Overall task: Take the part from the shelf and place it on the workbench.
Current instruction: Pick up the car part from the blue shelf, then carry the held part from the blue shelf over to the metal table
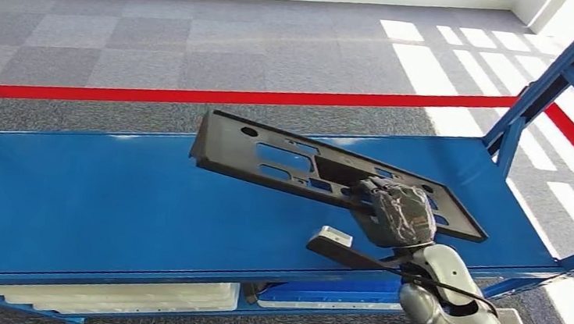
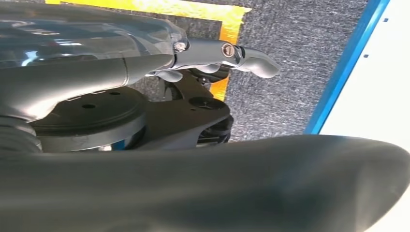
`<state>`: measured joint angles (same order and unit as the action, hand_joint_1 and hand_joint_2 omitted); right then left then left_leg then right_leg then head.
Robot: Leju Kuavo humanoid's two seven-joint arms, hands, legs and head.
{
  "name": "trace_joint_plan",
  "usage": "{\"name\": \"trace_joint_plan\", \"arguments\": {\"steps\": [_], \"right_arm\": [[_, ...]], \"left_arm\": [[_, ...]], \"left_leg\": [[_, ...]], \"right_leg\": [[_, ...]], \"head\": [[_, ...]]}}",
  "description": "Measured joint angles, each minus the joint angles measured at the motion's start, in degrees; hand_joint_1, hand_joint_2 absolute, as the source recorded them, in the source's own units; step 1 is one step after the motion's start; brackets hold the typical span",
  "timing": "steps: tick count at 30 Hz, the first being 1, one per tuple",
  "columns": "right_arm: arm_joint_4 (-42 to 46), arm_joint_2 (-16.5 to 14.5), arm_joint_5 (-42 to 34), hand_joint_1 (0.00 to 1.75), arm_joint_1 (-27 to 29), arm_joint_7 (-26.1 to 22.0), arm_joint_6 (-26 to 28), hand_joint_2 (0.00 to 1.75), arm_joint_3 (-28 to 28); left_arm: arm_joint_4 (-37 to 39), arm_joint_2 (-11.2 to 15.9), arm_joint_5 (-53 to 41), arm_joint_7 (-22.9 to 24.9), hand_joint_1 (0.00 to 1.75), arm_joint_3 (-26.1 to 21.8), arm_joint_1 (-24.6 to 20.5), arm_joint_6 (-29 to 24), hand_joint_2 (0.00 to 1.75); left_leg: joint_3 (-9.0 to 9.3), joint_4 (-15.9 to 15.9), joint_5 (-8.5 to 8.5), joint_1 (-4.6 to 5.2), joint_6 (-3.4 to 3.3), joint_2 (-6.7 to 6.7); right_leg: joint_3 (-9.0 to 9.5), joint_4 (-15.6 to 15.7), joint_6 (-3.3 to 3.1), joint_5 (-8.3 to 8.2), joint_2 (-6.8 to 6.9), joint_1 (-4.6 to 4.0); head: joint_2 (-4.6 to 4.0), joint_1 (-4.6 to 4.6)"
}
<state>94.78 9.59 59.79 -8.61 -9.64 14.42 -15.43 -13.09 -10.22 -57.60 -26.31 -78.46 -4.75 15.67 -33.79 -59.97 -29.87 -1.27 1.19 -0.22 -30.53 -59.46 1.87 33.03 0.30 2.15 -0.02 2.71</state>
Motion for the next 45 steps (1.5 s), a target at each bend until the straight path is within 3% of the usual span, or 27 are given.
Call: {"name": "trace_joint_plan", "arguments": {"steps": [3, 11, 21, 29, 34, 36, 38, 41, 42, 43, 45], "right_arm": [[4.7, -0.9, -9.6, 1.75, -1.9, -4.6, -1.7, 1.75, 1.7], [14.8, -4.9, -29.8, 1.75, -5.3, -11.3, -9.3, 1.75, 5.4], [19.5, -8.1, -51.5, 1.75, -2.8, -15.9, -22.2, 1.75, 5.5], [19.6, -8.4, -55.6, 1.75, 0.4, -18.1, -25.9, 1.75, 4.3], [19.6, -8.6, -55.9, 1.75, 1.7, -18.4, -26.7, 1.75, 3.8], [19.6, -8.7, -56.0, 1.75, 2.0, -18.4, -27.1, 1.75, 3.8], [19.5, -8.6, -56.4, 1.75, 2.3, -18.4, -27.6, 1.75, 3.7], [19.2, -8.3, -56.9, 1.75, 3.0, -18.3, -28.3, 1.75, 3.6], [19.0, -8.2, -57.0, 1.75, 3.3, -18.3, -28.5, 1.75, 3.6], [18.8, -8.0, -57.1, 1.75, 3.6, -18.3, -28.6, 1.75, 3.6], [18.5, -7.7, -57.5, 1.75, 3.8, -18.2, -29.0, 1.75, 3.6]], "left_arm": [[0.0, 0.0, -0.5, 0.3, 0.00, 0.3, 0.0, 0.0, 0.00], [0.0, 0.0, -1.0, 0.7, 0.00, 0.7, 0.0, 0.4, 0.00], [0.0, 0.0, 0.5, 1.2, 0.00, 0.7, 0.1, 0.1, 0.00], [0.0, 0.0, 2.3, 2.1, 0.00, -0.2, 0.1, -0.1, 0.00], [0.0, 0.1, 2.8, 2.8, 0.00, -0.8, 0.1, -0.7, 0.00], [0.0, 0.1, 3.1, 3.1, 0.00, -1.0, 0.1, -0.7, 0.00], [0.0, 0.1, 3.5, 3.4, 0.00, -1.3, -0.1, -0.8, 0.00], [0.0, 0.0, 4.0, 4.1, 0.00, -1.8, -0.1, -0.8, 0.00], [0.0, 0.0, 4.2, 4.3, 0.00, -2.0, 0.0, -0.8, 0.00], [0.0, 0.0, 4.3, 4.5, 0.00, -2.1, 0.0, -0.8, 0.00], [0.0, -0.1, 4.5, 4.9, 0.00, -2.4, 0.0, -0.8, 0.00]], "left_leg": [[0.00, 0.0, 0.00, 0.00, 0.00, 0.01], [-0.02, 0.0, 0.00, 0.00, 0.00, 0.00], [-0.04, 0.0, 0.00, 0.00, 0.00, 0.00], [-0.07, -0.1, -0.06, 0.03, -0.06, 0.00], [-0.21, -0.5, -0.31, 0.40, -1.08, 0.00], [0.12, 0.3, 0.35, 0.54, -2.01, 0.10], [0.58, 1.7, 1.29, 0.40, -3.06, 0.30], [0.55, 2.2, 1.64, 0.46, -3.49, 0.42], [0.52, 2.2, 1.64, 0.54, -3.48, 0.43], [0.49, 2.1, 1.65, 0.54, -3.46, 0.43], [0.38, 1.6, 1.54, 0.39, -3.23, 0.41]], "right_leg": [[-0.02, 0.0, 0.00, 0.00, 0.00, 0.01], [-0.04, 0.0, 0.00, 0.01, 0.00, 0.01], [-0.05, 0.0, 0.00, 0.01, 0.00, 0.01], [-0.06, 0.1, 0.05, -0.02, 0.01, 0.10], [0.07, 0.3, 0.87, -0.23, 0.12, 0.61], [0.35, 0.7, 1.41, -0.28, 0.08, 0.70], [-0.18, -1.0, 1.44, 1.61, -0.01, 0.60], [-4.27, -10.9, 1.28, 7.07, -0.16, 0.49], [-5.25, -13.4, 1.44, 7.65, -0.18, 0.49], [-5.29, -13.8, 1.62, 7.00, -0.18, 0.51], [-2.40, -8.2, 2.02, 3.12, -0.14, 0.62]], "head": [[0.00, 0.01], [0.01, 0.00], [0.00, 0.00], [0.00, 0.01], [0.00, 0.02], [0.00, 0.02], [0.00, 0.00], [0.01, -0.02], [0.01, -0.02], [0.01, -0.02], [0.00, -0.02]]}}
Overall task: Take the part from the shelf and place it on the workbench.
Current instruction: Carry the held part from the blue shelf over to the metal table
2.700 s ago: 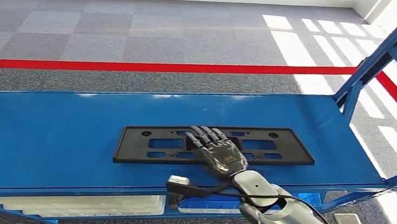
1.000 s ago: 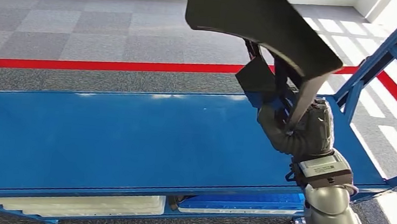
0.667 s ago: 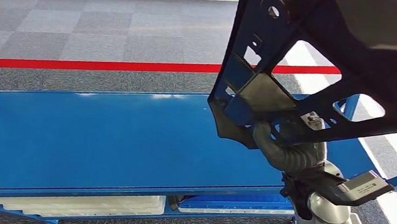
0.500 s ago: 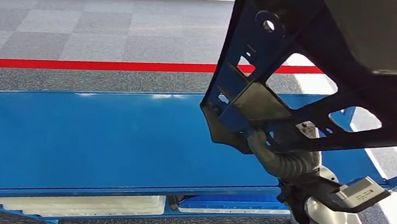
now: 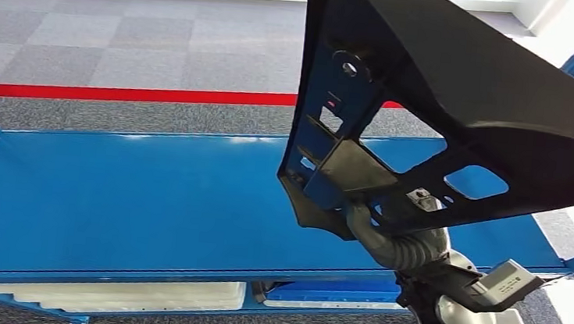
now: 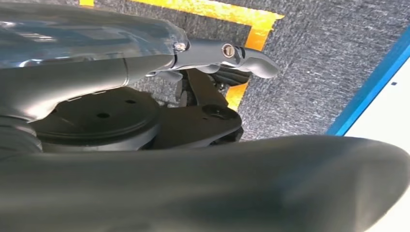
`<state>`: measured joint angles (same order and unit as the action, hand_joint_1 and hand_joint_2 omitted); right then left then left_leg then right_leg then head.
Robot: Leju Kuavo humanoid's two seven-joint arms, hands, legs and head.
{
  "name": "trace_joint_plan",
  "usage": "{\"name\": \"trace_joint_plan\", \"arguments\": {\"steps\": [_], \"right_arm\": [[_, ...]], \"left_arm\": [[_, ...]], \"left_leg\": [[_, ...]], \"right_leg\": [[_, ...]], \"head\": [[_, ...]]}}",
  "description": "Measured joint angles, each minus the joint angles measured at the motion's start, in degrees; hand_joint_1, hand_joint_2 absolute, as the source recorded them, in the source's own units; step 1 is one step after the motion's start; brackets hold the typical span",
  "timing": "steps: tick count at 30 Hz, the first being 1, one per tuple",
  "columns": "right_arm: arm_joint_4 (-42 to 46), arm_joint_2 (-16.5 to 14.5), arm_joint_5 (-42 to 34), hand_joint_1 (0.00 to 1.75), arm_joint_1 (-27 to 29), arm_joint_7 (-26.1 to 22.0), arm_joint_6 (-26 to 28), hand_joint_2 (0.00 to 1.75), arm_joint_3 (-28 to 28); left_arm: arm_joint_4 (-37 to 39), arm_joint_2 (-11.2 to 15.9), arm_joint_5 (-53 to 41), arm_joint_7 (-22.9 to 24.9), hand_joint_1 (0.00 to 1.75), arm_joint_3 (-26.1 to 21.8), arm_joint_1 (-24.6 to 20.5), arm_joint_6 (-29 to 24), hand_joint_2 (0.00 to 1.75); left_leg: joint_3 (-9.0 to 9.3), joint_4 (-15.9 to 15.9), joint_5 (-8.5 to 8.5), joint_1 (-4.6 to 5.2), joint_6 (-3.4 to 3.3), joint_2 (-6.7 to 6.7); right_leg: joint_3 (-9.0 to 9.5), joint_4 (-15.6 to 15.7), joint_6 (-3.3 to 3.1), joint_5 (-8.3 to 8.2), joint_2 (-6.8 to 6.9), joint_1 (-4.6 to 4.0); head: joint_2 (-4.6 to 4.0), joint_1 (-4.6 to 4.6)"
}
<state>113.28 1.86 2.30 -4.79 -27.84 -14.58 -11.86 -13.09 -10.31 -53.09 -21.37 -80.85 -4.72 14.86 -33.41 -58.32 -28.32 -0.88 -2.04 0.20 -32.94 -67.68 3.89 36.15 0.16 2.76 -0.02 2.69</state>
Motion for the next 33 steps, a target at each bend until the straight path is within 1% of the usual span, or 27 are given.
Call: {"name": "trace_joint_plan", "arguments": {"steps": [1, 2, 3, 6, 7, 8, 9, 11, 12, 13, 14, 15, 17, 18, 19, 21, 22, 23, 24, 26, 27, 28, 29, 30, 31, 32, 33], "right_arm": [[-0.1, 0.1, -0.1, 1.75, 0.0, 0.0, -0.2, 1.75, 0.0], [-0.2, 0.2, -0.2, 1.75, 0.0, 0.0, -0.3, 1.75, 0.0], [-0.3, 0.3, -0.3, 1.75, 0.1, 0.1, -0.4, 1.75, -0.1], [-0.6, 0.4, -0.3, 1.75, 0.3, 0.1, -0.6, 1.75, -0.1], [-0.7, 0.4, -0.3, 1.75, 0.3, 0.1, -0.6, 1.75, -0.1], [-0.7, 0.4, -0.4, 1.75, 0.4, 0.1, -0.7, 1.75, -0.1], [-0.8, 0.4, -0.4, 1.75, 0.4, 0.1, -0.7, 1.75, -0.1], [-0.8, 0.4, -0.4, 1.75, 0.6, 0.1, -0.7, 1.75, -0.1], [-0.8, 0.4, -0.3, 1.75, 0.7, 0.1, -0.7, 1.75, -0.1], [-0.8, 0.4, -0.3, 1.75, 0.7, 0.1, -0.6, 1.75, -0.1], [-0.8, 0.5, -0.3, 1.75, 0.8, 0.1, -0.6, 1.75, -0.1], [-0.8, 0.5, -0.3, 1.75, 0.8, 0.1, -0.6, 1.75, -0.1], [-0.7, 0.5, -0.3, 1.75, 0.7, 0.0, -0.6, 1.75, -0.1], [-0.7, 0.4, -0.4, 1.75, 0.7, 0.0, -0.6, 1.75, -0.1], [-0.7, 0.4, -0.4, 1.75, 0.7, 0.0, -0.6, 1.75, -0.1], [-0.7, 0.4, -0.4, 1.75, 0.6, 0.0, -0.7, 1.75, -0.1], [-0.7, 0.5, -0.5, 1.75, 0.6, 0.0, -0.8, 1.75, -0.1], [-0.7, 0.5, -0.6, 1.75, 0.5, -0.1, -1.0, 1.75, -0.1], [-0.7, 0.6, -0.7, 1.75, 0.3, -0.1, -1.3, 1.75, -0.2], [-0.8, 0.8, -1.3, 1.75, 0.0, -0.1, -2.0, 1.75, -0.4], [-0.9, 1.0, -1.7, 1.75, -0.1, -0.2, -2.4, 1.75, -0.5], [-0.9, 1.2, -2.0, 1.75, -0.2, -0.3, -2.8, 1.75, -0.6], [-1.0, 1.4, -2.3, 1.75, -0.2, -0.4, -3.2, 1.75, -0.7], [-1.0, 1.6, -2.5, 1.75, -0.3, -0.6, -3.5, 1.75, -0.8], [-1.0, 1.7, -2.7, 1.75, -0.5, -0.7, -3.8, 1.75, -1.0], [-1.0, 1.9, -3.0, 1.75, -0.8, -0.9, -4.0, 1.75, -1.1], [-0.9, 2.0, -3.3, 1.75, -1.0, -1.0, -4.3, 1.75, -1.2]], "left_arm": [[0.0, 0.0, 0.1, 0.2, 0.00, -0.1, 0.0, 0.0, 0.00], [0.0, 0.0, 0.1, 0.3, 0.00, -0.2, -0.1, 0.0, 0.00], [0.0, 0.0, 0.1, 0.3, 0.00, -0.2, -0.1, -0.1, 0.00], [0.0, 0.0, -0.4, 0.4, 0.00, -0.3, -0.1, -0.8, 0.00], [0.0, 0.0, -0.5, 0.4, 0.00, -0.3, 0.0, -1.1, 0.00], [0.0, -0.1, -0.6, 0.4, 0.00, -0.3, 0.0, -1.4, 0.00], [0.0, -0.1, -0.7, 0.4, 0.00, -0.3, 0.0, -1.6, 0.00], [0.0, -0.1, -0.9, 0.3, 0.00, -0.3, -0.1, -1.7, 0.00], [0.0, -0.1, -1.0, 0.3, 0.00, -0.2, -0.1, -1.8, 0.00], [0.0, -0.1, -1.1, 0.3, 0.00, -0.2, -0.1, -1.8, 0.00], [0.0, -0.1, -1.2, 0.3, 0.00, -0.2, -0.1, -1.8, 0.00], [0.0, -0.1, -1.2, 0.3, 0.00, -0.2, -0.1, -1.8, 0.00], [0.0, 0.0, -1.3, 0.3, 0.00, -0.2, -0.2, -1.8, 0.00], [0.0, 0.0, -1.3, 0.3, 0.00, -0.2, -0.2, -1.8, 0.00], [0.0, 0.0, -1.3, 0.3, 0.00, -0.2, -0.2, -1.7, 0.00], [0.0, 0.1, -1.3, 0.3, 0.00, -0.2, -0.2, -1.6, 0.00], [0.0, 0.1, -1.3, 0.3, 0.00, -0.2, -0.2, -1.5, 0.00], [0.0, 0.1, -1.3, 0.3, 0.00, -0.2, -0.2, -1.5, 0.00], [0.0, 0.1, -1.3, 0.3, 0.00, -0.2, -0.2, -1.3, 0.00], [0.0, 0.1, -1.5, 0.3, 0.00, -0.2, -0.3, -1.1, 0.00], [0.0, 0.0, -1.6, 0.3, 0.00, -0.2, -0.3, -1.0, 0.00], [0.0, 0.0, -1.6, 0.3, 0.00, -0.2, -0.3, -1.0, 0.00], [0.0, 0.0, -1.7, 0.3, 0.00, -0.2, -0.3, -0.9, 0.00], [0.0, 0.0, -1.7, 0.4, 0.00, -0.2, -0.3, -0.8, 0.00], [0.0, 0.0, -1.8, 0.4, 0.00, -0.2, -0.3, -0.6, 0.00], [0.0, 0.0, -1.9, 0.5, 0.00, -0.2, -0.3, -0.5, 0.00], [0.0, 0.0, -2.0, 0.6, 0.00, -0.2, -0.3, -0.4, 0.00]], "left_leg": [[-0.20, -0.4, -0.10, -0.04, 0.28, -0.02], [-0.48, -0.8, -0.16, -0.01, 0.63, -0.07], [-0.74, -1.2, -0.13, 0.07, 1.05, -0.13], [-1.27, -1.5, 0.34, 0.05, 2.09, -0.27], [-1.50, -1.8, -0.21, -0.06, 2.36, -0.27], [-1.93, -2.9, -1.56, -0.14, 2.59, -0.27], [-2.70, -5.2, -3.77, -0.20, 2.81, -0.26], [-4.71, -12.3, -8.65, -0.20, 3.11, -0.27], [-5.26, -15.4, -10.12, -0.19, 3.14, -0.26], [-4.92, -16.6, -10.40, -0.17, 3.03, -0.26], [-3.49, -15.5, -9.60, -0.13, 2.78, -0.26], [-1.09, -12.4, -8.14, -0.03, 2.36, -0.27], [4.39, -3.9, -5.70, 0.41, 1.23, -0.32], [6.08, -0.9, -5.17, 0.69, 0.83, -0.35], [6.83, 0.7, -5.04, 0.96, 0.56, -0.37], [6.53, 1.3, -4.55, 1.18, 0.33, -0.34], [6.21, 1.6, -4.03, 1.10, 0.11, -0.20], [5.77, 1.8, -3.40, 0.99, -0.24, -0.05], [5.16, 2.0, -2.71, 0.88, -0.58, 0.09], [3.65, 1.7, -1.74, 1.02, -1.12, 0.26], [2.84, 1.4, -1.34, 1.14, -1.20, 0.31], [2.02, 1.1, -0.99, 1.25, -1.24, 0.35], [1.23, 0.7, -0.67, 1.32, -1.25, 0.36], [0.49, 0.3, -0.40, 1.39, -1.21, 0.36], [-0.16, -0.1, -0.17, 1.42, -1.13, 0.35], [-0.73, -0.5, 0.04, 1.54, -0.98, 0.34], [-1.18, -0.8, 0.30, 1.62, -0.75, 0.34]], "right_leg": [[1.85, 3.7, 0.11, -1.49, 0.00, -0.01], [3.11, 6.4, -0.03, -2.58, -0.11, -0.07], [3.66, 7.9, -0.25, -2.98, -0.20, -0.16], [2.90, 7.9, -1.50, -3.29, -0.26, -0.36], [2.60, 7.9, -2.01, -3.55, -0.13, -0.34], [2.20, 8.0, -2.56, -3.89, 0.03, -0.30], [1.70, 8.0, -3.04, -4.25, 0.23, -0.29], [0.60, 8.0, -3.60, -4.97, 0.54, -0.49], [0.06, 7.9, -3.72, -5.35, 0.68, -0.62], [-0.40, 7.9, -3.77, -5.71, 0.77, -0.76], [-0.78, 7.9, -3.75, -6.04, 0.80, -0.90], [-1.09, 7.9, -3.70, -6.35, 0.81, -1.02], [-1.48, 7.9, -3.35, -6.93, 0.80, -1.18], [-1.64, 7.9, -3.02, -7.27, 0.82, -1.18], [-1.82, 8.0, -2.60, -7.64, 0.85, -1.11], [-2.13, 8.2, -1.65, -8.43, 0.82, -0.94], [-2.38, 8.1, -1.33, -8.17, 0.71, -0.92], [-2.81, 7.3, -1.17, -7.09, 0.58, -0.95], [-3.50, 5.5, -1.12, -5.08, 0.44, -1.00], [-5.31, -1.0, -1.18, 0.10, 0.26, -1.04], [-5.93, -4.4, -1.12, 1.75, 0.22, -1.07], [-5.89, -6.5, -1.03, 2.19, 0.19, -1.08], [-4.96, -6.6, -0.97, 1.47, 0.18, -1.09], [-3.07, -4.7, -0.95, 0.02, 0.18, -1.10], [-0.36, -1.0, -1.06, -1.50, 0.17, -1.15], [2.36, 3.1, -1.28, -2.28, 0.16, -1.29], [4.44, 6.5, -1.52, -2.58, 0.14, -1.43]], "head": [[0.00, -0.01], [0.00, 0.01], [0.00, 0.03], [0.00, 0.07], [0.00, 0.07], [0.00, 0.07], [0.00, 0.07], [0.00, 0.07], [0.00, 0.07], [0.00, 0.07], [0.00, 0.07], [0.00, 0.07], [0.00, 0.06], [0.00, 0.06], [0.00, 0.06], [0.00, 0.06], [0.00, 0.05], [0.00, 0.02], [0.00, -0.03], [0.00, -0.11], [0.00, -0.13], [0.00, -0.13], [0.00, -0.13], [0.00, -0.13], [0.00, -0.13], [0.00, -0.13], [0.00, -0.11]]}}
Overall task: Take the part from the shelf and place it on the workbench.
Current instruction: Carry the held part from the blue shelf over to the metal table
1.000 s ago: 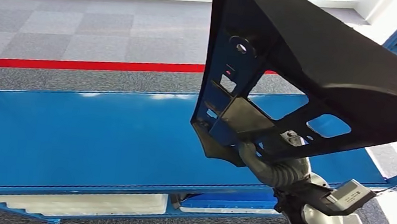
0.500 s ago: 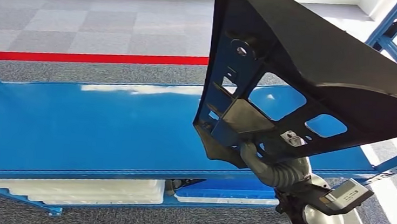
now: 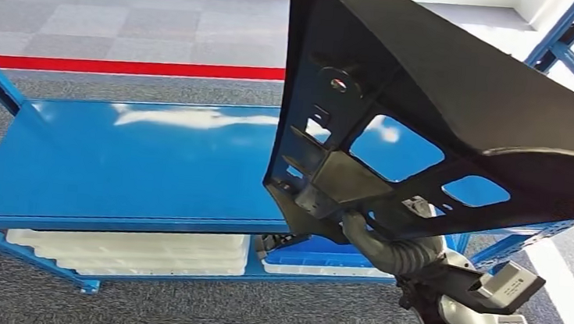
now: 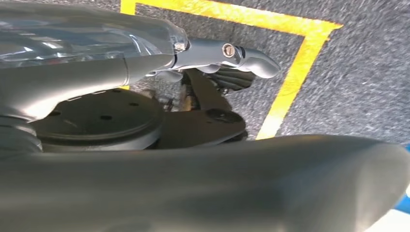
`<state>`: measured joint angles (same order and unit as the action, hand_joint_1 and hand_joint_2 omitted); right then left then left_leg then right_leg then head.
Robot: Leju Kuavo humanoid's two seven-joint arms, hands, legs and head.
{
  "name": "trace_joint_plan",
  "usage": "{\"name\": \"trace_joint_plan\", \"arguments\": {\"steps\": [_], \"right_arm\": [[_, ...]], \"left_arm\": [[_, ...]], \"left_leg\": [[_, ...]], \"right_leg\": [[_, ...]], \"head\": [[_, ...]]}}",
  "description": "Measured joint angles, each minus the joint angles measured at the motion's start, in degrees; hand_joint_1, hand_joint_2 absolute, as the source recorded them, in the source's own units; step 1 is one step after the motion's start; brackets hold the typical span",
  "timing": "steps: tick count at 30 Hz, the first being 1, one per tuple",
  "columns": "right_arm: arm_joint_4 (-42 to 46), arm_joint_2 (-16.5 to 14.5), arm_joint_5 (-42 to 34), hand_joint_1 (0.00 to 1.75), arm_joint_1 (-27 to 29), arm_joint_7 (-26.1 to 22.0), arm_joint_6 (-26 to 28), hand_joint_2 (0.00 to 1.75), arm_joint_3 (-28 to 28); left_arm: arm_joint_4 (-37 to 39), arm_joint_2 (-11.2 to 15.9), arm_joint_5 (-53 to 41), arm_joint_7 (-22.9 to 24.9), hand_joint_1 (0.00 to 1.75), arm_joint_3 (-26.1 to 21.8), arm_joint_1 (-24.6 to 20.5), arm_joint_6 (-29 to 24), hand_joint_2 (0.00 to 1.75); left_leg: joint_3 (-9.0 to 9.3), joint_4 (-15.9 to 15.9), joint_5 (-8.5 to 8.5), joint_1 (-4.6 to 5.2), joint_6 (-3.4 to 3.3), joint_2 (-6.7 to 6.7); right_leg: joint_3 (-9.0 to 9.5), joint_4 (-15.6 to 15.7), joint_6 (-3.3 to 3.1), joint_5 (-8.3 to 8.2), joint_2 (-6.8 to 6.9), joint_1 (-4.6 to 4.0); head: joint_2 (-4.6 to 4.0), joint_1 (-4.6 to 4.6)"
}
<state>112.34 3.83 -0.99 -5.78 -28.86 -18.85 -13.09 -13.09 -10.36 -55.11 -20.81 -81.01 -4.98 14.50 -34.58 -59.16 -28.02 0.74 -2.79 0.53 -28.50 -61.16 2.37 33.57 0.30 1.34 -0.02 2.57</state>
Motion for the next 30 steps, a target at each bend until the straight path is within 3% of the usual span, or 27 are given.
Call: {"name": "trace_joint_plan", "arguments": {"steps": [2, 4, 5, 6, 8, 9, 10, 11, 12, 14, 16, 17, 19, 20, 22, 24, 25, 26, 27, 28, 30], "right_arm": [[0.0, 0.2, -0.7, 1.75, -0.3, -0.2, -0.4, 1.75, -0.2], [-0.1, 0.4, -1.3, 1.75, -0.3, -0.3, -0.6, 1.75, -0.5], [-0.2, 0.4, -1.4, 1.75, -0.3, -0.3, -0.7, 1.75, -0.6], [-0.3, 0.5, -1.5, 1.75, -0.2, -0.3, -0.7, 1.75, -0.8], [-0.5, 0.5, -1.7, 1.75, 0.0, -0.3, -0.9, 1.75, -1.1], [-0.6, 0.5, -1.7, 1.75, 0.1, -0.3, -1.0, 1.75, -1.1], [-0.7, 0.5, -1.7, 1.75, 0.2, -0.3, -1.1, 1.75, -1.3], [-0.8, 0.5, -1.8, 1.75, 0.3, -0.3, -1.1, 1.75, -1.4], [-0.8, 0.5, -1.8, 1.75, 0.4, -0.3, -1.2, 1.75, -1.5], [-0.9, 0.5, -1.9, 1.75, 0.5, -0.3, -1.4, 1.75, -1.8], [-0.9, 0.5, -2.1, 1.75, 0.3, -0.3, -1.7, 1.75, -2.2], [-1.0, 0.5, -2.2, 1.75, 0.2, -0.3, -1.9, 1.75, -2.4], [-1.2, 0.4, -2.3, 1.75, -0.2, -0.3, -2.2, 1.75, -2.7], [-1.3, 0.4, -2.3, 1.75, -0.3, -0.3, -2.3, 1.75, -2.7], [-1.4, 0.5, -2.6, 1.75, -0.8, -0.3, -2.4, 1.75, -2.8], [-1.5, 0.5, -3.2, 1.75, -1.1, -0.4, -2.6, 1.75, -2.9], [-1.5, 0.5, -3.5, 1.75, -1.1, -0.5, -2.7, 1.75, -3.0], [-1.5, 0.4, -3.7, 1.75, -1.0, -0.6, -2.8, 1.75, -3.0], [-1.5, 0.4, -3.9, 1.75, -1.0, -0.6, -2.9, 1.75, -3.1], [-1.5, 0.4, -4.2, 1.75, -0.9, -0.7, -2.9, 1.75, -3.2], [-1.3, 0.4, -4.5, 1.75, -0.8, -0.9, -3.1, 1.75, -3.3]], "left_arm": [[0.0, -0.1, -0.2, 0.2, 0.00, 0.0, 0.0, 0.1, 0.00], [0.0, -0.1, -0.3, 0.3, 0.00, 0.1, 0.2, 0.1, 0.00], [0.0, -0.1, -0.3, 0.4, 0.00, 0.1, 0.3, 0.0, 0.00], [0.0, -0.1, -0.3, 0.5, 0.00, 0.1, 0.3, 0.0, 0.00], [0.0, -0.1, -0.3, 0.7, 0.00, 0.1, 0.4, -0.2, 0.00], [0.0, -0.1, -0.3, 0.8, 0.00, 0.1, 0.4, -0.3, 0.00], [0.0, -0.1, -0.4, 0.8, 0.00, 0.1, 0.4, -0.4, 0.00], [0.0, -0.1, -0.4, 0.8, 0.00, 0.1, 0.4, -0.6, 0.00], [0.0, -0.1, -0.4, 0.9, 0.00, 0.1, 0.4, -0.8, 0.00], [0.0, -0.1, -0.4, 0.8, 0.00, 0.1, 0.4, -1.1, 0.00], [0.0, 0.0, -0.4, 0.7, 0.00, 0.1, 0.4, -1.3, 0.00], [0.0, 0.0, -0.4, 0.5, 0.00, 0.1, 0.5, -1.4, 0.00], [0.0, 0.1, -0.4, 0.4, 0.00, 0.1, 0.6, -1.4, 0.00], [0.0, 0.1, -0.4, 0.4, 0.00, 0.1, 0.6, -1.4, 0.00], [0.0, 0.2, -0.4, 0.3, 0.00, 0.1, 0.4, -1.5, 0.00], [0.0, 0.2, -0.5, 0.2, 0.00, 0.2, 0.3, -1.7, 0.00], [0.0, 0.3, -0.6, 0.2, 0.00, 0.2, 0.4, -1.9, 0.00], [0.0, 0.3, -0.7, 0.2, 0.00, 0.2, 0.4, -2.0, 0.00], [0.0, 0.4, -0.8, 0.3, 0.00, 0.2, 0.4, -2.2, 0.00], [0.0, 0.4, -0.9, 0.3, 0.00, 0.2, 0.4, -2.3, 0.00], [0.0, 0.5, -1.2, 0.4, 0.00, 0.3, 0.4, -2.5, 0.00]], "left_leg": [[-0.56, -0.3, 0.70, 0.05, 0.55, -0.01], [-1.00, -0.4, 1.13, 0.01, 1.11, -0.06], [-1.31, -0.9, 0.25, -0.04, 1.50, -0.11], [-1.79, -2.3, -1.64, -0.18, 1.95, -0.17], [-3.11, -8.3, -7.24, -0.69, 2.85, -0.22], [-3.69, -11.8, -9.30, -0.91, 3.17, -0.22], [-3.81, -14.3, -10.08, -1.08, 3.39, -0.22], [-3.18, -15.1, -9.56, -1.20, 3.49, -0.22], [-1.65, -13.8, -8.10, -1.29, 3.49, -0.22], [3.61, -6.2, -5.09, -1.31, 3.07, -0.33], [7.80, 1.0, -4.37, -0.99, 2.45, -0.54], [8.52, 2.5, -4.56, -0.76, 2.16, -0.62], [8.31, 3.3, -3.84, -0.57, 1.49, -0.60], [8.09, 3.8, -3.40, -0.64, 1.10, -0.57], [7.20, 4.6, -2.51, -0.88, 0.24, -0.42], [5.81, 4.3, -1.95, -0.72, -0.22, -0.27], [5.13, 3.9, -1.70, -0.65, -0.28, -0.17], [4.44, 3.4, -1.50, -0.62, -0.26, -0.09], [3.80, 2.9, -1.40, -0.63, -0.21, -0.03], [3.17, 2.3, -1.35, -0.66, -0.16, 0.00], [2.01, 0.9, -1.30, -0.62, 0.03, -0.02]], "right_leg": [[1.47, 3.1, -0.49, 0.32, -0.04, -0.34], [0.88, 3.4, -1.20, -0.27, 0.12, -0.23], [0.42, 3.5, -1.66, -0.70, 0.25, -0.08], [-0.20, 3.6, -2.14, -1.26, 0.41, 0.08], [-1.60, 3.6, -2.64, -2.34, 0.63, 0.13], [-2.35, 3.5, -2.67, -2.89, 0.72, 0.12], [-3.10, 3.5, -2.62, -3.43, 0.80, 0.12], [-3.83, 3.4, -2.51, -3.93, 0.84, 0.12], [-4.51, 3.3, -2.36, -4.38, 0.85, 0.14], [-5.48, 3.1, -1.96, -5.11, 0.85, 0.14], [-6.07, 3.1, -1.31, -5.94, 0.85, 0.16], [-6.28, 3.1, -0.90, -6.43, 0.87, 0.26], [-6.63, 3.5, -0.10, -7.21, 0.82, 0.51], [-6.96, 3.3, 0.17, -6.71, 0.70, 0.56], [-8.22, 0.4, 0.37, -3.12, 0.43, 0.55], [-10.10, -7.0, 0.43, 1.90, 0.27, 0.48], [-10.64, -10.6, 0.52, 3.21, 0.22, 0.47], [-10.50, -12.7, 0.64, 3.48, 0.17, 0.46], [-9.29, -12.3, 0.76, 2.56, 0.16, 0.47], [-7.11, -9.7, 0.85, 1.07, 0.16, 0.51], [-2.33, -2.1, 0.77, -0.71, 0.11, 0.48]], "head": [[0.00, 0.02], [0.00, 0.02], [0.00, 0.04], [0.01, 0.06], [0.01, 0.11], [0.01, 0.11], [0.00, 0.11], [0.00, 0.11], [0.00, 0.11], [0.00, 0.11], [0.01, 0.08], [0.01, 0.06], [0.00, 0.07], [0.00, 0.06], [0.00, 0.00], [0.00, -0.06], [0.00, -0.06], [0.00, -0.06], [0.00, -0.06], [0.00, -0.07], [0.00, -0.07]]}}
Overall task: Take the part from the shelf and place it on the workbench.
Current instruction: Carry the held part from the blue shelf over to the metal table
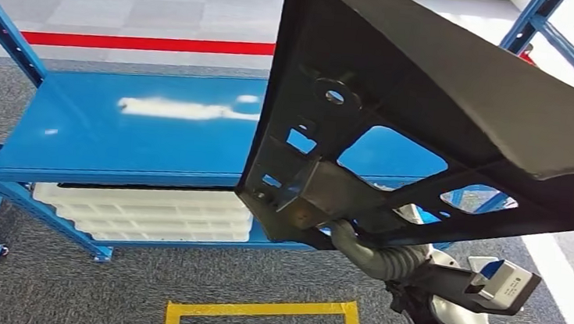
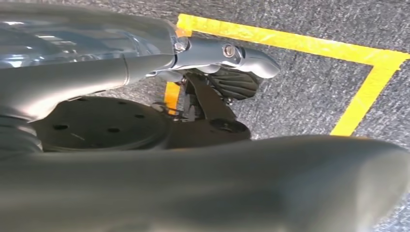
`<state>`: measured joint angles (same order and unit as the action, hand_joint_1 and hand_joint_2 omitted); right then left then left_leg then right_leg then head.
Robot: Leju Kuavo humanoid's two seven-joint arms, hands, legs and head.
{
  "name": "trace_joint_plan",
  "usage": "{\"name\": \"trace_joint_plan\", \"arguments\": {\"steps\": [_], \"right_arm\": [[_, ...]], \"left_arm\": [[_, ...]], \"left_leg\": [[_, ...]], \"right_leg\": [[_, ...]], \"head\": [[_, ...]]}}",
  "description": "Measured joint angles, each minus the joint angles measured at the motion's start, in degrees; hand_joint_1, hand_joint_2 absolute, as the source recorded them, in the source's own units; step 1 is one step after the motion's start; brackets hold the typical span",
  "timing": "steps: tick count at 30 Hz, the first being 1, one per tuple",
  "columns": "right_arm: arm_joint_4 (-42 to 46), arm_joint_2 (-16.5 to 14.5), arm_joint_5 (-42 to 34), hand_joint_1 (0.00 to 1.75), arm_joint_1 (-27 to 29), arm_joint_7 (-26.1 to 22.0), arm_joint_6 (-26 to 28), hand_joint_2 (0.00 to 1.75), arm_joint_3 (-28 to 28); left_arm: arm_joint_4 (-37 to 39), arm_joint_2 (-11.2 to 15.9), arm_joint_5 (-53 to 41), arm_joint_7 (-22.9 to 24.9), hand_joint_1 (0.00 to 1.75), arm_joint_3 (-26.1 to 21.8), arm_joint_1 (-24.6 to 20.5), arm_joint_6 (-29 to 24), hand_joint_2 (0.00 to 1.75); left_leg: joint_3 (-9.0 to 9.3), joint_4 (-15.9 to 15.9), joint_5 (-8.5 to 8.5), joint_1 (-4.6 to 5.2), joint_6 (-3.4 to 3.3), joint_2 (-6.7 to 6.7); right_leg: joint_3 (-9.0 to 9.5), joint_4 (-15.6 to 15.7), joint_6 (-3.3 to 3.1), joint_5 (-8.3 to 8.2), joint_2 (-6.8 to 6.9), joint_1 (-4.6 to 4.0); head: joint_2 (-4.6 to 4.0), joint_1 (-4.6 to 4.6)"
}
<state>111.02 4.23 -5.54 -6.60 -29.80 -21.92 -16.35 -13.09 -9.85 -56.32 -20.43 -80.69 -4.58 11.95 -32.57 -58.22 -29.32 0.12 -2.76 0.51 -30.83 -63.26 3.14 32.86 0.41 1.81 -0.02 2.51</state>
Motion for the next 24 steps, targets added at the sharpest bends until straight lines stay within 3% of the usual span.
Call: {"name": "trace_joint_plan", "arguments": {"steps": [2, 5, 7, 10, 11, 12, 13, 15, 17, 18, 20, 21, 22, 24], "right_arm": [[0.1, 0.0, -0.5, 1.75, 0.4, -0.3, -0.1, 1.75, -0.1], [0.2, -0.1, -1.1, 1.75, 1.0, -0.9, -0.3, 1.75, -0.1], [0.2, -0.2, -1.4, 1.75, 1.3, -1.4, -0.5, 1.75, -0.1], [0.2, -0.5, -1.7, 1.75, 2.2, -2.4, -0.8, 1.75, 0.0], [0.2, -0.6, -1.8, 1.75, 2.5, -2.7, -0.9, 1.75, 0.0], [0.2, -0.7, -1.8, 1.75, 2.6, -2.9, -1.0, 1.75, 0.0], [0.2, -0.7, -1.7, 1.75, 2.7, -3.1, -1.1, 1.75, 0.0], [0.3, -1.0, -1.6, 1.75, 2.9, -3.6, -1.3, 1.75, 0.3], [0.6, -1.4, -1.5, 1.75, 3.3, -4.2, -1.5, 1.75, 0.7], [0.8, -1.5, -1.5, 1.75, 3.4, -4.3, -1.5, 1.75, 0.8], [0.9, -1.5, -1.3, 1.75, 3.7, -4.5, -1.6, 1.75, 1.0], [0.9, -1.6, -1.2, 1.75, 3.9, -4.6, -1.6, 1.75, 1.2], [1.0, -1.5, -1.0, 1.75, 4.2, -4.8, -1.6, 1.75, 1.5], [1.0, -1.5, -0.7, 1.75, 4.9, -5.3, -1.9, 1.75, 2.2]], "left_arm": [[0.0, 0.2, -0.2, 0.1, 0.00, 0.1, 0.0, -0.2, 0.00], [0.0, 0.6, -0.5, 0.1, 0.00, 0.1, 0.3, -0.4, 0.00], [0.0, 0.9, -0.7, 0.1, 0.00, 0.2, 0.4, -0.4, 0.00], [0.0, 1.4, -1.0, 0.1, 0.00, 0.2, 0.5, -0.1, 0.00], [0.0, 1.5, -1.1, 0.1, 0.00, 0.3, 0.5, 0.0, 0.00], [0.0, 1.7, -1.1, 0.1, 0.00, 0.3, 0.5, 0.0, 0.00], [0.0, 1.8, -1.2, 0.2, 0.00, 0.5, 0.5, -0.1, 0.00], [0.0, 2.3, -1.3, 0.3, 0.00, 0.7, 0.4, -0.3, 0.00], [0.0, 2.9, -1.4, 0.3, 0.00, 0.8, 0.3, -0.5, 0.00], [-0.1, 3.1, -1.4, 0.3, 0.00, 0.9, 0.3, -0.5, 0.00], [-0.1, 3.5, -1.5, 0.3, 0.00, 0.9, 0.3, -0.5, 0.00], [-0.1, 3.6, -1.6, 0.3, 0.00, 1.0, 0.4, -0.5, 0.00], [-0.1, 3.7, -1.8, 0.3, 0.00, 1.1, 0.4, -0.4, 0.00], [-0.1, 3.8, -2.2, 0.3, 0.00, 1.4, 0.4, -0.3, 0.00]], "left_leg": [[-0.87, -0.9, 0.38, 0.16, 0.51, -0.04], [-1.59, -1.2, 0.89, 0.16, 1.51, -0.09], [-2.71, -3.4, -2.29, 0.00, 2.25, -0.14], [-4.70, -13.2, -10.02, -0.27, 3.06, -0.16], [-4.69, -15.8, -10.87, -0.29, 3.11, -0.16], [-3.99, -16.9, -10.29, -0.28, 3.02, -0.16], [-2.41, -15.9, -8.64, -0.25, 2.76, -0.17], [3.30, -8.6, -5.26, 0.02, 1.82, -0.28], [9.21, 0.4, -5.17, 0.47, 1.01, -0.46], [10.68, 3.0, -5.65, 0.72, 0.82, -0.54], [10.56, 4.4, -5.29, 0.83, 0.53, -0.46], [9.85, 4.5, -4.60, 0.77, 0.27, -0.33], [9.08, 4.6, -3.87, 0.65, -0.02, -0.18], [6.88, 4.1, -2.45, 0.60, -0.45, 0.06]], "right_leg": [[1.97, 3.9, -0.38, -0.11, -0.12, -0.21], [1.53, 4.2, -1.08, -0.48, -0.06, -0.22], [0.31, 4.5, -2.00, -1.12, 0.12, 0.04], [-2.08, 4.4, -3.17, -2.65, 0.46, -0.13], [-2.83, 4.4, -3.30, -3.23, 0.57, -0.23], [-3.56, 4.4, -3.33, -3.80, 0.63, -0.34], [-4.32, 4.4, -3.31, -4.42, 0.65, -0.48], [-5.54, 4.3, -3.18, -5.64, 0.60, -0.74], [-6.22, 4.3, -2.79, -6.83, 0.58, -0.89], [-6.46, 4.4, -2.47, -7.50, 0.61, -0.84], [-7.01, 4.7, -1.74, -8.60, 0.59, -0.67], [-7.42, 4.5, -1.47, -7.93, 0.43, -0.61], [-7.86, 3.6, -1.32, -6.24, 0.25, -0.62], [-9.03, -1.6, -1.29, -0.08, -0.04, -0.68]], "head": [[0.00, 0.02], [0.00, 0.05], [0.00, 0.10], [0.00, 0.14], [0.00, 0.14], [0.00, 0.14], [0.00, 0.14], [0.00, 0.13], [0.00, 0.10], [0.00, 0.09], [0.00, 0.08], [0.00, 0.08], [0.00, 0.05], [0.00, -0.03]]}}
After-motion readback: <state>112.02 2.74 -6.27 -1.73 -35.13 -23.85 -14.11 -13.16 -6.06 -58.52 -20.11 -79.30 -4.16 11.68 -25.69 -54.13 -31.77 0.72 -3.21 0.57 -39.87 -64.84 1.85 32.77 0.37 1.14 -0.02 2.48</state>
